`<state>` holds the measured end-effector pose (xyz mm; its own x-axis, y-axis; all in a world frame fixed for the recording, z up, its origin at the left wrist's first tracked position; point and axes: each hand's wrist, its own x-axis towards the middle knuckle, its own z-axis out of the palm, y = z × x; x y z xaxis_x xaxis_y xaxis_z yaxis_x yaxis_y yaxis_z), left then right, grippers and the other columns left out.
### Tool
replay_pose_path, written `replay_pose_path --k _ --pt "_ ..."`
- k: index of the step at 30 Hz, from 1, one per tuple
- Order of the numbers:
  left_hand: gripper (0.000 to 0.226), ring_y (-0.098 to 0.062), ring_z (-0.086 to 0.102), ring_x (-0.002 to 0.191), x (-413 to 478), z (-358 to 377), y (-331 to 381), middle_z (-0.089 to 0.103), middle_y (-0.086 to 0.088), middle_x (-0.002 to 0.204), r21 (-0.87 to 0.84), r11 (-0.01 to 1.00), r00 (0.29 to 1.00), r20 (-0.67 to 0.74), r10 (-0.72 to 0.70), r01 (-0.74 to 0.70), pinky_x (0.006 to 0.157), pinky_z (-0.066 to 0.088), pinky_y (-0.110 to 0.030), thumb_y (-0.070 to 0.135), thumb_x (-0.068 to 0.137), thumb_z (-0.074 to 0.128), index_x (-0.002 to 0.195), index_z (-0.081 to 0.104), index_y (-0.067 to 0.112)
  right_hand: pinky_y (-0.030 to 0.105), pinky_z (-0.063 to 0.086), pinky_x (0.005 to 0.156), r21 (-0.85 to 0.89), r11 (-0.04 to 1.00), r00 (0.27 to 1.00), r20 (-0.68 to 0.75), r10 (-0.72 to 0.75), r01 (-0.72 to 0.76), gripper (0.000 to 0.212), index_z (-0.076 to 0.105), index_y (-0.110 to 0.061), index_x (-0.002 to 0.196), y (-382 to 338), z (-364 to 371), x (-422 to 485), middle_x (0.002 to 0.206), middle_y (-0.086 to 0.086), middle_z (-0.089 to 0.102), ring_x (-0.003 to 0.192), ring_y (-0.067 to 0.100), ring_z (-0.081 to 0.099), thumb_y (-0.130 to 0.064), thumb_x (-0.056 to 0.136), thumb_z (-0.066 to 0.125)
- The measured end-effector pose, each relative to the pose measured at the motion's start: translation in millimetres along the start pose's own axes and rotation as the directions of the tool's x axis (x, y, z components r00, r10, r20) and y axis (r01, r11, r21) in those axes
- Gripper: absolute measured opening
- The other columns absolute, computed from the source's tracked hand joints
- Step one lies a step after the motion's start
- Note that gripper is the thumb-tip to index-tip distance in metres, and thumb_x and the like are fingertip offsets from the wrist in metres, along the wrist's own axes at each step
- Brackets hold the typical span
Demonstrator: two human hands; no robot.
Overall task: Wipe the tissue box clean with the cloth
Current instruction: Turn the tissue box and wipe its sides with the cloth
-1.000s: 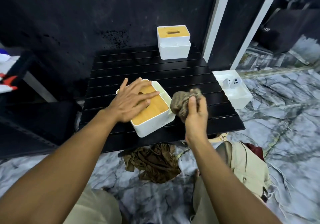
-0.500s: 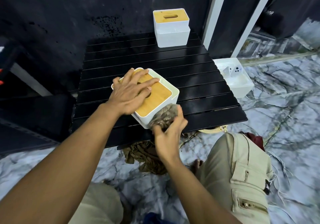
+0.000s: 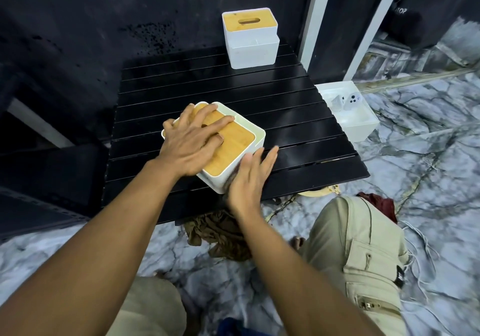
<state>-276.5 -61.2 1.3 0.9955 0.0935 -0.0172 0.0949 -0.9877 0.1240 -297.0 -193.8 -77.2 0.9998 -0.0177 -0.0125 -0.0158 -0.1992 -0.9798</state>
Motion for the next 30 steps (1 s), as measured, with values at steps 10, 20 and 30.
replay_pose_path --k 10,20,30 --pt "0.056 -0.023 0.001 0.149 1 -1 5 0.004 0.018 0.162 -0.005 0.999 0.999 -0.007 -0.050 0.050 0.106 0.015 -0.052 0.053 0.090 0.010 0.146 0.014 0.059 0.044 0.014 0.120 -0.126 0.988 0.988 -0.118 -0.101 0.086 0.065 0.015 -0.013 0.155 3 8 -24 0.161 0.005 0.008 0.148 0.016 0.009 -0.047 0.100 0.021" --pt "0.058 -0.023 0.001 0.148 -1 -2 3 0.004 0.018 0.162 0.001 0.999 0.999 0.004 -0.042 0.042 0.106 0.016 -0.052 0.051 0.088 0.011 0.145 0.014 0.061 0.038 0.025 0.118 0.190 0.978 0.977 -0.176 0.121 -0.087 0.045 0.035 -0.009 0.147 -2 -9 54 0.151 0.010 0.036 0.141 0.022 0.033 -0.016 0.103 0.035" --pt "0.054 -0.025 0.000 0.149 6 1 8 0.003 0.016 0.162 0.003 0.997 0.997 -0.003 -0.071 0.071 0.106 0.019 -0.055 0.049 0.093 0.013 0.147 0.011 0.059 0.025 0.007 0.122 0.093 0.975 0.979 0.012 -0.206 0.204 0.059 0.012 -0.025 0.155 -2 3 -63 0.162 -0.007 -0.002 0.149 0.004 -0.004 -0.047 0.102 0.021"
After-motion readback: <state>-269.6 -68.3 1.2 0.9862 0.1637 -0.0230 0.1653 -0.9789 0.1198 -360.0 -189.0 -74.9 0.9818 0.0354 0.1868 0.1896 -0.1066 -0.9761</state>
